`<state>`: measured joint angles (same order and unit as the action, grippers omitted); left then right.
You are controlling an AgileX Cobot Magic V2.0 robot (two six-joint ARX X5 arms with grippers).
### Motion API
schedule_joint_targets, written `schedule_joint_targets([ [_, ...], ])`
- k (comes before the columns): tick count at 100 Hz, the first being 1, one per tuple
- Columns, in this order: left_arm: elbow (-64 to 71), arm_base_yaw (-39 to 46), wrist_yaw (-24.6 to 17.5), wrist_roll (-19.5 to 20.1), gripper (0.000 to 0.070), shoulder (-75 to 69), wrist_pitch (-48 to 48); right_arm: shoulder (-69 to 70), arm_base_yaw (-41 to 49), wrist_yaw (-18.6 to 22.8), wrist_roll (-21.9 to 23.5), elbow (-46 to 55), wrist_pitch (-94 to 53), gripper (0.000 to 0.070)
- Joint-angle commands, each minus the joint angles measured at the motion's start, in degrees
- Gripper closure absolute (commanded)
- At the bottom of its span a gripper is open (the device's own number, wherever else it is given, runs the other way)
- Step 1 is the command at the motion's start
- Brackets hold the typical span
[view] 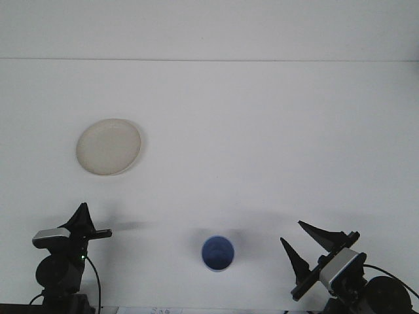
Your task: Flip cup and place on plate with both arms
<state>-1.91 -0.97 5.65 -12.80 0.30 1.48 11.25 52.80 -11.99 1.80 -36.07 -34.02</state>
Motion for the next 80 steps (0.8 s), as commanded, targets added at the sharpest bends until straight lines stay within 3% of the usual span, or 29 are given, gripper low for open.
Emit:
schedule_joint_targets([
  [1, 0.8, 0.0, -0.1, -7.3, 0.0685, -0.1, 1.7, 0.0, 0.5, 0.1, 0.3, 0.1, 0.2, 0.0324],
  [10, -2.7, 0.0, -2.3, -10.7, 0.0688, 0.0, -1.0, 0.1, 0.5, 0.1, 0.3, 0.1, 0.1, 0.0324],
  [20, -10.0, 0.0, -4.0, -11.9, 0.0687, 2.2, -6.7, 0.1, 0.5, 0.1, 0.3, 0.1, -0.3, 0.0324],
  [34, -22.5, -0.3, -10.9, -6.7, 0.0677, 10.9, -15.1, 0.1, 0.5, 0.0, 0.2, 0.1, -0.7, 0.0324],
  [38, -26.4, -0.4, -14.1, -4.3, 0.0620, 14.6, -17.8, 0.1, 0.5, -0.1, 0.1, 0.1, -0.7, 0.0324],
  [46, -34.1, -1.1, -21.9, -1.2, 0.0372, 22.7, -23.2, 0.1, 0.5, -0.1, 0.1, 0.1, -0.7, 0.0324],
  [49, -36.9, -1.6, -24.9, -0.5, 0.0317, 25.8, -25.4, 0.1, 0.5, -0.1, 0.1, 0.1, -0.7, 0.0324],
  [66, -51.2, -8.8, -34.8, 1.6, 0.0308, 42.4, -37.7, 0.1, 0.5, -0.1, 0.1, 0.1, -0.7, 0.0324],
  [80, -59.9, -20.5, -35.6, 4.2, 0.0308, 53.4, -45.9, 0.1, 0.5, -0.1, 0.1, 0.1, -0.7, 0.0324],
])
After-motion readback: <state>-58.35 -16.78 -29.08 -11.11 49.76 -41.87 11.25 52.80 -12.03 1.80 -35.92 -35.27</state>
